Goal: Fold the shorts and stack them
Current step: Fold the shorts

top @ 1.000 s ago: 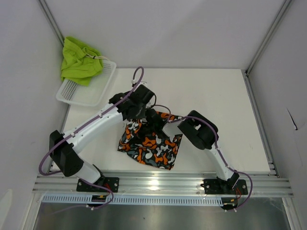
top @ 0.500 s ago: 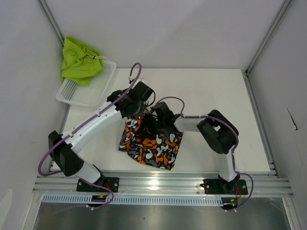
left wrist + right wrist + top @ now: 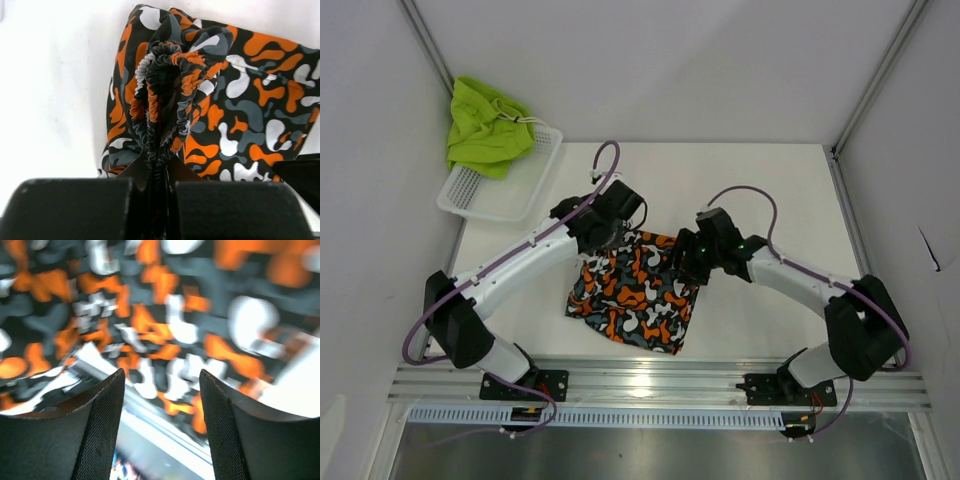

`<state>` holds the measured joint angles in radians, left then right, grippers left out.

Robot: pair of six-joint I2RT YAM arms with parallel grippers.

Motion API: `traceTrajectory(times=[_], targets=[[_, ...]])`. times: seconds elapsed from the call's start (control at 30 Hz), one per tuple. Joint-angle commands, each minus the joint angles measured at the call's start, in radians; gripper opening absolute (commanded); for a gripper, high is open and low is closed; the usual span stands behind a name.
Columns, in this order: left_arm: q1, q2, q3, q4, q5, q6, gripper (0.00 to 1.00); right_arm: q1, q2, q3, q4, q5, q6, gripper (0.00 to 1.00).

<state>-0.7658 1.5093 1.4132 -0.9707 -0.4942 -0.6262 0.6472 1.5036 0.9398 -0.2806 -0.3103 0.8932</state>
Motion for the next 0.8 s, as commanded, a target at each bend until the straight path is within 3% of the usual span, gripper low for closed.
traceTrajectory(times=[0.0,0.3,0.57,0.77], targets=[[-0.027,-0.031,-0.003,0.055,-0.006,-0.064,0.0,-0.041,-0.109,-0.058,-0.196,0.201,-0.105,0.63],[-0.073,0.009,-0.013,0.084,-0.018,-0.127,0.0,-0.069,-0.137,-0.137,-0.239,0.355,-0.137,0.59],[-0.142,0.02,-0.102,0.187,-0.02,-0.185,0.0,-0.063,-0.062,-0.128,-0.186,0.361,-0.139,0.54],[-0.171,0.058,-0.092,0.174,-0.021,-0.204,0.0,-0.049,-0.013,-0.119,-0.155,0.358,-0.135,0.52]])
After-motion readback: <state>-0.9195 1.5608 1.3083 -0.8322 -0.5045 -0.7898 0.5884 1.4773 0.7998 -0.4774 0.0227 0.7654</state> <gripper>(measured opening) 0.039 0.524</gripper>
